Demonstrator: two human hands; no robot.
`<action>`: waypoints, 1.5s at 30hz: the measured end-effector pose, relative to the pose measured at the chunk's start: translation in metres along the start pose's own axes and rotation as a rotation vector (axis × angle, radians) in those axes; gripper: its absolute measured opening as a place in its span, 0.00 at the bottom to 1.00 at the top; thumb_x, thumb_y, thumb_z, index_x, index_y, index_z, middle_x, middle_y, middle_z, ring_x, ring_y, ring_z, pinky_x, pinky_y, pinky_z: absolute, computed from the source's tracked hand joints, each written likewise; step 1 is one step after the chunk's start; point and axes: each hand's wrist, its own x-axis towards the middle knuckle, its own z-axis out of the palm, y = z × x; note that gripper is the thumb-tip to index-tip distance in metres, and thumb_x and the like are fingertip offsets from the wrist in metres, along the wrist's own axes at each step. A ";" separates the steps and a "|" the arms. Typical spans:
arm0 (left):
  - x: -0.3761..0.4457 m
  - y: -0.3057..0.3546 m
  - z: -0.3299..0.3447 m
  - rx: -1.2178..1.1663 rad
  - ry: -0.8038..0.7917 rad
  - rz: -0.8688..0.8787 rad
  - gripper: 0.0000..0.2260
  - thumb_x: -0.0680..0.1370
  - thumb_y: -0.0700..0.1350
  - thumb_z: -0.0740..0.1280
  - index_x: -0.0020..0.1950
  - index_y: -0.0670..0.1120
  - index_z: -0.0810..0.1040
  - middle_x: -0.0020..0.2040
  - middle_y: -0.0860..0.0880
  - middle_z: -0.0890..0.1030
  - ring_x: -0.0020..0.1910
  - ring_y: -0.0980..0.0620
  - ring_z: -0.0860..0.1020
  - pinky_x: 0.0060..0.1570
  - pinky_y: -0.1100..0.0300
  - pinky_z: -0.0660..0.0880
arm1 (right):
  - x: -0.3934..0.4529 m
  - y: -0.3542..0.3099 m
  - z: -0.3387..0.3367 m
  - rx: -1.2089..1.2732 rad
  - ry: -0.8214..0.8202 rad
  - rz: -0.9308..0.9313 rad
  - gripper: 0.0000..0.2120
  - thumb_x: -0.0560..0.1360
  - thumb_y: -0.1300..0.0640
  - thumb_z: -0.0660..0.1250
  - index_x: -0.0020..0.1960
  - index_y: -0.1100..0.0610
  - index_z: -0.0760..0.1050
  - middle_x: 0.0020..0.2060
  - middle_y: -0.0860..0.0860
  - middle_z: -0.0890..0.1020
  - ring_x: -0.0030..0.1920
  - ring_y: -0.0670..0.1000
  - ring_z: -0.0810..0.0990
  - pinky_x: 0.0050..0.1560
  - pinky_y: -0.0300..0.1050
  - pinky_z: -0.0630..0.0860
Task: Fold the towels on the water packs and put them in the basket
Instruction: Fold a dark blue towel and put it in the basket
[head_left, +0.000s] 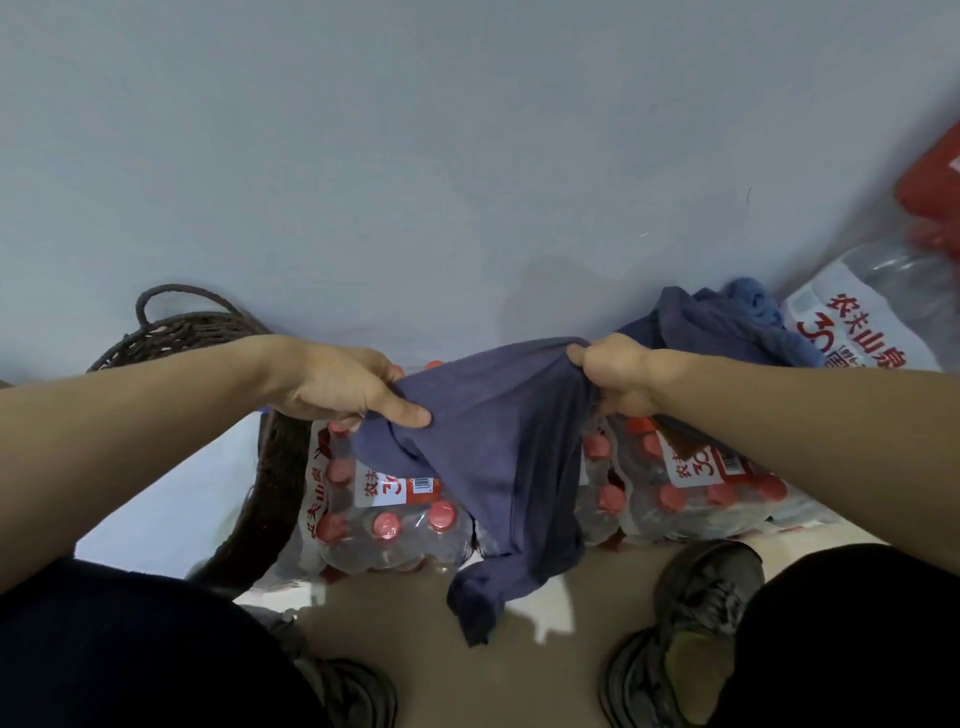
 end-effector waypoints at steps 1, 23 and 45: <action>0.000 0.000 -0.001 -0.059 -0.017 0.013 0.36 0.65 0.54 0.79 0.62 0.30 0.75 0.56 0.37 0.76 0.52 0.42 0.69 0.57 0.50 0.65 | -0.001 0.001 0.002 0.009 -0.010 0.025 0.11 0.83 0.53 0.58 0.59 0.60 0.69 0.48 0.57 0.78 0.45 0.59 0.79 0.35 0.51 0.78; 0.007 -0.011 -0.014 -0.422 0.101 0.015 0.19 0.77 0.48 0.66 0.58 0.34 0.78 0.53 0.35 0.83 0.50 0.38 0.84 0.47 0.48 0.82 | -0.001 -0.001 0.000 0.038 0.150 0.108 0.13 0.81 0.64 0.54 0.62 0.67 0.71 0.51 0.64 0.80 0.47 0.64 0.80 0.40 0.59 0.81; 0.087 -0.031 -0.027 -0.248 0.705 -0.061 0.15 0.70 0.48 0.78 0.45 0.40 0.78 0.40 0.45 0.80 0.37 0.48 0.80 0.28 0.60 0.78 | 0.014 -0.001 0.007 -0.043 0.113 0.110 0.12 0.73 0.58 0.75 0.46 0.61 0.73 0.40 0.54 0.81 0.39 0.53 0.82 0.34 0.48 0.81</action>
